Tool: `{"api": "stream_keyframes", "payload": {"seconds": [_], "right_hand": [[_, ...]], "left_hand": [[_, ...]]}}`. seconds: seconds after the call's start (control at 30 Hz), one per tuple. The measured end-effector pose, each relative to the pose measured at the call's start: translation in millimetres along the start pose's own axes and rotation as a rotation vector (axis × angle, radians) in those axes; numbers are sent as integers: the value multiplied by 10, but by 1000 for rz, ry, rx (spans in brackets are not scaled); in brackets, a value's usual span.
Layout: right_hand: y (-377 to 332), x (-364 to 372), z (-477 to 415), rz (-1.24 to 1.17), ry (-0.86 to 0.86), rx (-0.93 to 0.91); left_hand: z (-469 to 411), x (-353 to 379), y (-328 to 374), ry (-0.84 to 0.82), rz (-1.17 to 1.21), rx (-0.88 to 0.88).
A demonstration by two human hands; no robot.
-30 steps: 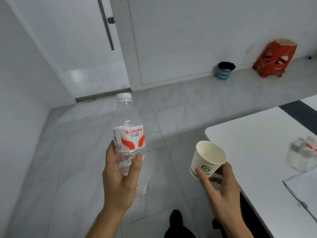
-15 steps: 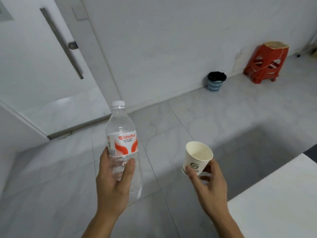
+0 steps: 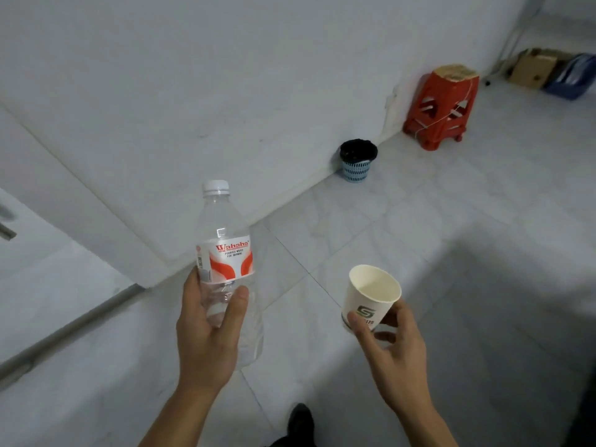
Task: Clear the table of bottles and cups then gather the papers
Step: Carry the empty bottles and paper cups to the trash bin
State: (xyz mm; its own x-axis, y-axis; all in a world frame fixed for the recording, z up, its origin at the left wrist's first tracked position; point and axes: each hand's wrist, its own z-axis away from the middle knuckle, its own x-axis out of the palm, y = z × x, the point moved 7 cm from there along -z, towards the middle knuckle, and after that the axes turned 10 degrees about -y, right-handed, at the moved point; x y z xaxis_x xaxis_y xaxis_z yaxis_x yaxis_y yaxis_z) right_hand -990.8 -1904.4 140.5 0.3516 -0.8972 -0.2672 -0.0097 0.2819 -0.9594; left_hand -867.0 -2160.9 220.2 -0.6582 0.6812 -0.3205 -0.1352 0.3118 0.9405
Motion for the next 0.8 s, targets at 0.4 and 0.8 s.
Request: {"api": "stream_keyframes", "payload": {"seconds": [0.4,0.8], "right_hand": [[-200,-268,-3145,16,211,57],[-734,-893,-6853,163,193,59]], "left_hand": [[-3370,1849,-65,-271,87,56],[-6552,3454,176,-280,89,49]]}}
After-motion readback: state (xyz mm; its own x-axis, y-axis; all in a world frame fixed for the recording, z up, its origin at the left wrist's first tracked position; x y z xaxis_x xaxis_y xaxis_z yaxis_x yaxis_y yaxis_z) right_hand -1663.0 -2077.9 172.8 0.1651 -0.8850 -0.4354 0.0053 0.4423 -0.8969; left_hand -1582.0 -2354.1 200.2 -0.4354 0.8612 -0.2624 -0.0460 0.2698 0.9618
